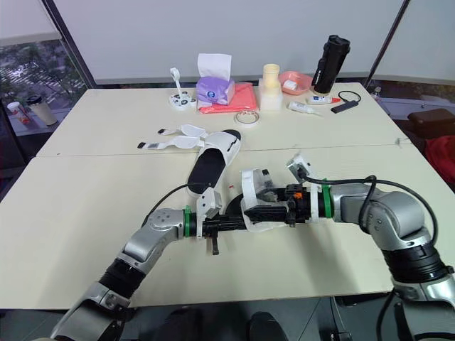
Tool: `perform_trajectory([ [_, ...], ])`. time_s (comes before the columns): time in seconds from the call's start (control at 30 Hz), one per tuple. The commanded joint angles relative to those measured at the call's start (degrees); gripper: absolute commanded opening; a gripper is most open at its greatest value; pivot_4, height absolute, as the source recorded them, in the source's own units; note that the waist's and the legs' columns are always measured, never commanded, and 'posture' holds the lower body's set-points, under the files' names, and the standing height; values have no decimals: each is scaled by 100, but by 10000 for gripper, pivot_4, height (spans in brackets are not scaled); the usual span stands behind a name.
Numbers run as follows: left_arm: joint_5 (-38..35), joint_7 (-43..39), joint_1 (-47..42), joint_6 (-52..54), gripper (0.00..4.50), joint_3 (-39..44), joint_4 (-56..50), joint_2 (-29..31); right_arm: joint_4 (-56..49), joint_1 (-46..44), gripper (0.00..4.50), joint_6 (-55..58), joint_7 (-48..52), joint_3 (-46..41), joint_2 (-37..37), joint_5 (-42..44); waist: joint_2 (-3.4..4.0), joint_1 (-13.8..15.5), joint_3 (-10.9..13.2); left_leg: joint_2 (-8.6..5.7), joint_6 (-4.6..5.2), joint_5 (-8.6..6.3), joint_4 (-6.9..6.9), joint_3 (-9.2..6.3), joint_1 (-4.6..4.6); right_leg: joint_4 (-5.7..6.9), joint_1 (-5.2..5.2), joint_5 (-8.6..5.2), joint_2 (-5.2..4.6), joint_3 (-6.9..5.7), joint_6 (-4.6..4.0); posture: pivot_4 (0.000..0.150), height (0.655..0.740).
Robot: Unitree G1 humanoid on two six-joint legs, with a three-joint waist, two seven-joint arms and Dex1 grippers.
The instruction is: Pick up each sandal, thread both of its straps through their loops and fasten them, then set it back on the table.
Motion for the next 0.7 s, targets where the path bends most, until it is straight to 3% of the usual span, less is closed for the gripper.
perform_trajectory([
  [0.03,320,195,128,186,221,-51,333,102,33,-202,17627,-60,-108,-199,116,-99,0,-1,0,0,0,0,0,0,0,0,0,0,0,0,0,1500,7400],
  [0.13,328,210,127,175,221,-64,350,73,54,-255,2664,-30,-33,-160,105,-169,-1,1,0,0,0,0,0,0,0,0,0,0,0,0,0,1500,7400],
  [0.17,328,218,124,173,221,-62,356,64,41,-269,1217,33,25,-175,76,-123,-1,3,0,0,0,0,0,0,0,0,0,0,0,0,0,1500,7400],
  [0.37,336,247,122,153,221,-44,388,37,252,-640,1217,738,177,-507,49,411,-1,12,1,0,0,0,0,1,0,0,1,0,0,1,0,1500,7400],
  [0.7,323,280,161,160,221,-28,360,13,494,-539,1217,238,462,-155,40,-349,-4,16,1,-1,0,0,0,2,-1,-1,-1,0,-1,1,0,1500,7400],
])
